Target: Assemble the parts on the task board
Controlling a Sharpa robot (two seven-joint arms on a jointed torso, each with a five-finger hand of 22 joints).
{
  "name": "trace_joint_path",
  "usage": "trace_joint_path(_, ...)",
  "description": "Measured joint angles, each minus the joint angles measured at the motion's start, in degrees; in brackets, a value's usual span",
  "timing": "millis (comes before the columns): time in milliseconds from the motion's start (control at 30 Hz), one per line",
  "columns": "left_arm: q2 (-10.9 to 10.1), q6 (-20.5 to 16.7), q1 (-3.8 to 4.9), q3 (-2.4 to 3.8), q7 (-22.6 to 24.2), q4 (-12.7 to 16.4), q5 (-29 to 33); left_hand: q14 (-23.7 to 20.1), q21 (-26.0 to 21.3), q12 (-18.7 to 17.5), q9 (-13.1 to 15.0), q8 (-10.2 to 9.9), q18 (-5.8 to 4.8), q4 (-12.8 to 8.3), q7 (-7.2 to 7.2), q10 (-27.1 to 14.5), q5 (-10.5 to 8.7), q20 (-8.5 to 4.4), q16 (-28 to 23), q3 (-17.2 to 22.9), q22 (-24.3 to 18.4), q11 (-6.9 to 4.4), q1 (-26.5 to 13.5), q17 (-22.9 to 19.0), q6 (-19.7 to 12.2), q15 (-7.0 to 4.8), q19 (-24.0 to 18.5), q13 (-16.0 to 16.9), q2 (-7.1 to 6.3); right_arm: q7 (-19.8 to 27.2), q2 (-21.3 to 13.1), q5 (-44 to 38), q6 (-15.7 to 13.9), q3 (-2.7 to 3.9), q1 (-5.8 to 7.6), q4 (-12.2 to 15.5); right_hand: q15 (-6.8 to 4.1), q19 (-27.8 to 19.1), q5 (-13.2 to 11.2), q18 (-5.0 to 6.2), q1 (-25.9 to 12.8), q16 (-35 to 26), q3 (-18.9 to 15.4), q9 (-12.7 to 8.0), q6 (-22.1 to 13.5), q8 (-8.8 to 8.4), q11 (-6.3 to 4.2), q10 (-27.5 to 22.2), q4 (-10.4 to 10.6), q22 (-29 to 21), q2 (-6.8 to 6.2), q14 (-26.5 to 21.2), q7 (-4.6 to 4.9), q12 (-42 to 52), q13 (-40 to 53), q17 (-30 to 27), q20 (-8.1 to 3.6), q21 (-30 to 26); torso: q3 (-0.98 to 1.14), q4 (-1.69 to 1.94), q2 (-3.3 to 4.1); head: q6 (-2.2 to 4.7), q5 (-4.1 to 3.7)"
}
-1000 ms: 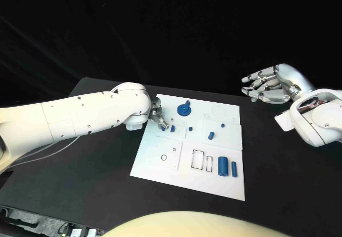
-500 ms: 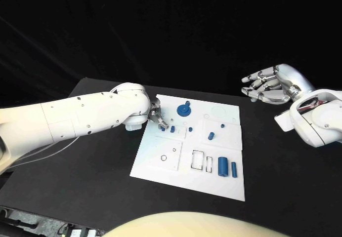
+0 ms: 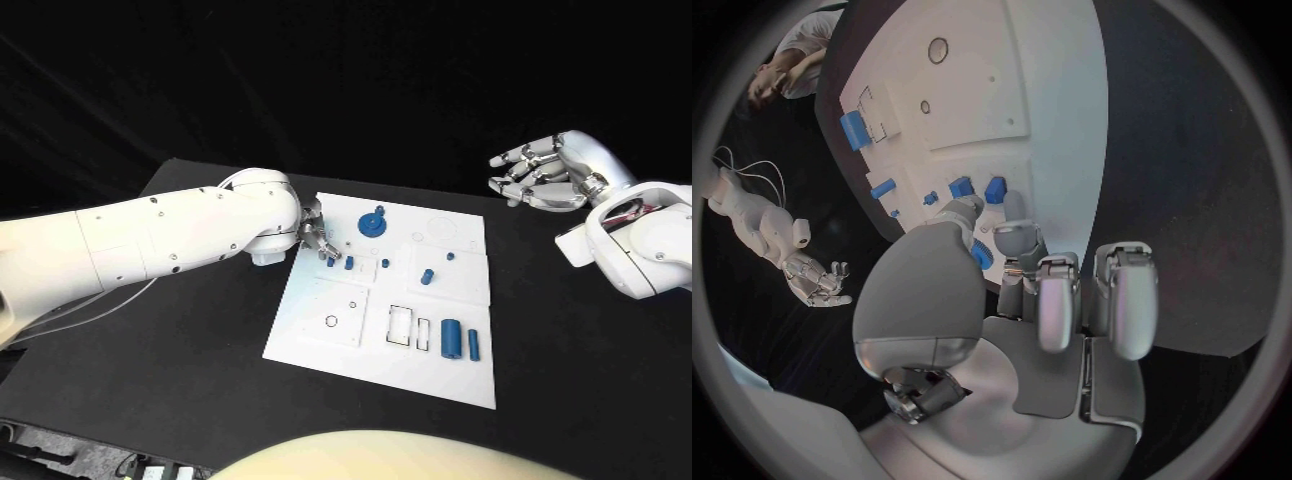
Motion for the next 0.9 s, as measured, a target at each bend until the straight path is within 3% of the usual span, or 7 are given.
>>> trace_joint_path(467, -2.08, -5.07, 0.01, 1.13, 0.14, 2.38, 1.59, -0.17, -4.35, -7.5, -0.73, -0.33, 0.0, -0.01, 1.11, -5.29, 0.0, 0.0, -1.81, -2.54, 0.04, 0.98, 0.88, 0.04, -3.39, 0.68, 0.0, -8.26, 1.64, 0.02, 0.21, 0.29, 0.14, -0.07, -0.2, -0.52, 0.62, -0.61, 0.22, 0.0, 0.0, -0.98, 0.02, 0.0, -0.48, 0.0, 0.46, -1.0, -0.02, -0.48, 0.0, -0.62, 0.07, -0.25, -0.42, 0.08, 0.61, -0.48, 0.04, 0.05, 0.03, 0.05, -1.3)
trace_joint_path(567, -2.38, -7.88, 0.01, 1.16, 1.77, 3.18, 2.21, -0.15, -13.67, -14.26, -1.62, -1.35, 2.85, -0.03, 2.83, -11.55, 0.0, 0.46, -8.9, -1.59, 0.04, 2.49, 4.81, -0.11, -7.11, 2.19, -5.03, -14.06, 2.02, 0.16, 0.24, 0.44, 0.14, -0.08, -0.49, -0.61, 0.61, -0.82, 0.22, 0.0, 0.0, -1.38, 0.28, 0.06, -0.51, 0.0, 0.43, -1.44, -0.27, -0.59, 0.0, -1.03, 0.1, -0.59, -0.69, 0.17, 0.82, -0.76, 0.04, 0.05, -0.01, 0.29, -1.7)
trace_joint_path(667, -2.29, -12.03, 0.01, 1.0, 5.53, 4.06, 2.94, -1.29, -16.49, -17.13, -2.5, -1.47, 3.14, -1.27, 3.62, -13.68, 0.33, 0.95, -15.2, 1.47, 0.03, 3.03, 11.41, -4.45, -8.57, 2.67, -6.45, -16.46, 1.71, 0.36, 0.36, 0.64, 0.15, -0.1, -0.79, -0.76, 0.61, -0.82, 0.22, 0.0, 0.0, -1.4, 0.49, 0.08, -0.51, 0.0, 0.44, -1.6, -0.48, -0.63, 0.0, -1.03, 0.11, -0.59, -0.95, 0.2, 0.82, -0.76, 0.04, 0.03, -0.01, 0.73, -2.18)
trace_joint_path(700, -2.18, -13.49, 0.01, 0.81, 6.98, 4.26, 3.08, -2.38, -17.07, -18.56, -3.33, -2.11, 3.14, -1.91, 3.91, -14.28, -2.08, 1.18, -18.33, 3.48, 0.03, 3.64, 14.81, -7.42, -8.86, 2.84, -6.48, -17.69, 1.46, 0.43, 0.43, 0.72, 0.15, -0.1, -0.87, -0.81, 0.72, -0.94, 0.22, 0.0, 0.0, -1.65, 0.49, 0.08, -0.51, 0.0, 0.44, -1.6, -0.48, -0.67, 0.0, -1.14, 0.11, -0.6, -1.03, 0.22, 0.94, -0.75, 0.04, 0.01, -0.01, 0.92, -2.31)
trace_joint_path(733, -2.02, -14.97, 0.01, 0.61, 8.54, 4.41, 3.19, -3.67, -19.17, -20.25, -4.18, -2.85, 3.56, -2.13, 4.07, -14.91, -9.14, 1.52, -22.12, 4.59, -0.72, 4.31, 16.93, -10.98, -9.22, 3.13, -7.5, -18.98, 1.31, 0.5, 0.48, 0.8, 0.16, -0.1, -0.95, -0.85, 0.81, -1.05, 0.22, 0.0, 0.0, -1.65, 0.49, 0.08, -0.51, 0.0, 0.56, -1.73, -0.48, -0.67, 0.0, -1.24, 0.11, -0.82, -1.15, 0.27, 1.05, -0.75, 0.04, -0.01, -0.01, 1.07, -2.43)
trace_joint_path(767, -1.81, -16.47, -0.03, 0.44, 10.18, 4.5, 3.24, -4.91, -21.82, -22.06, -5.08, -3.67, 4.4, -2.2, 4.66, -15.7, -12.87, 1.71, -26.11, 5.32, -2.39, 4.62, 18.25, -14.75, -9.81, 3.57, -8.98, -20.3, 0.52, 0.57, 0.52, 0.88, 0.17, -0.11, -1.02, -0.87, 0.81, -1.12, 0.22, 0.0, 0.0, -1.65, 0.49, 0.08, -0.51, 0.0, 0.64, -1.8, -0.48, -0.67, 0.0, -1.24, 0.11, -0.82, -1.16, 0.27, 1.12, -0.75, 0.04, -0.03, -0.01, 1.21, -2.53)
trace_joint_path(900, -0.69, -22.85, -0.54, 0.03, 18.08, 4.67, 3.0, -6.97, -28.08, -30.12, -8.98, -6.69, 5.38, -1.95, 5.41, -18.2, -16.52, 2.81, -37.9, 8.89, -6.78, 5.73, 21.81, -24.52, -10.57, 4.53, -11.63, -26.86, -1.74, 0.88, 0.71, 1.2, 0.21, -0.12, -1.21, -1.24, 0.74, -1.34, 0.22, 0.0, 0.33, -1.88, 0.83, 0.08, -0.51, 0.0, 0.63, -1.81, -0.82, -0.67, 0.32, -1.3, 0.11, -0.82, -1.41, 0.36, 0.9, -0.98, 0.04, -0.04, -0.02, 1.54, -3.05)
